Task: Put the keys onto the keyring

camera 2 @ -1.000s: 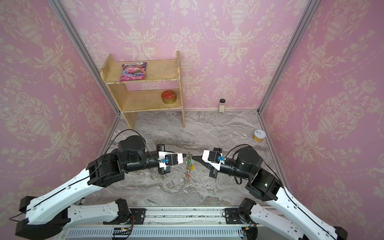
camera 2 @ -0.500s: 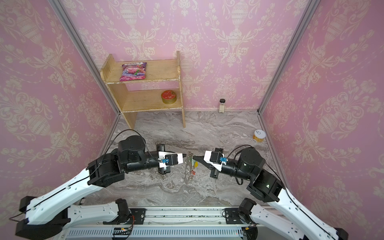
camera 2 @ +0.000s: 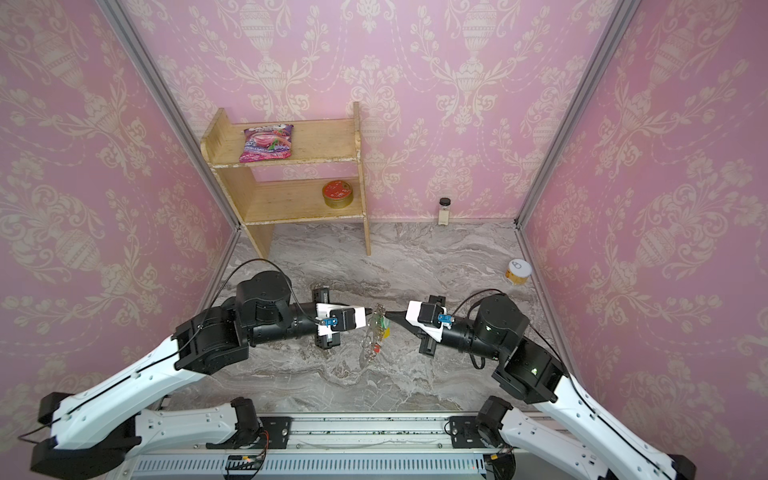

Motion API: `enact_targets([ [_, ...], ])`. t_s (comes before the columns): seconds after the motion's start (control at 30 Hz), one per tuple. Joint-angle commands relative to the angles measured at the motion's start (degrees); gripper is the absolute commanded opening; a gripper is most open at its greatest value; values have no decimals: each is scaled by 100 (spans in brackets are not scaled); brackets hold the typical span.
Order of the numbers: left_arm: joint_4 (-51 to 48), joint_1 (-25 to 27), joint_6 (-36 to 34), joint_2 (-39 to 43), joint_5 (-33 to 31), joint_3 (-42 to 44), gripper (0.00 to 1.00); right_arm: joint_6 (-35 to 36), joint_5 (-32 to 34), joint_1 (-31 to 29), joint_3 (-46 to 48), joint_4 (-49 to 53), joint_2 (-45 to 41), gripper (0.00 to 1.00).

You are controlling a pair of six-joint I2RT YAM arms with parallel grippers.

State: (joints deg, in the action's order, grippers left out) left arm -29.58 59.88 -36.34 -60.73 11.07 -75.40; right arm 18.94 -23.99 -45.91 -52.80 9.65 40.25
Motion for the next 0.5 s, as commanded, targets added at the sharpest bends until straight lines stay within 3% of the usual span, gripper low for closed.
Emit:
enact_targets([
  [0.0, 111, 85, 127, 184, 93, -221, 0, 67, 76, -46, -178, -165, 73, 0],
  [0.47, 101, 112, 118, 184, 105, -283, 0, 6, -37, -64, -229, -182, 255, 0],
])
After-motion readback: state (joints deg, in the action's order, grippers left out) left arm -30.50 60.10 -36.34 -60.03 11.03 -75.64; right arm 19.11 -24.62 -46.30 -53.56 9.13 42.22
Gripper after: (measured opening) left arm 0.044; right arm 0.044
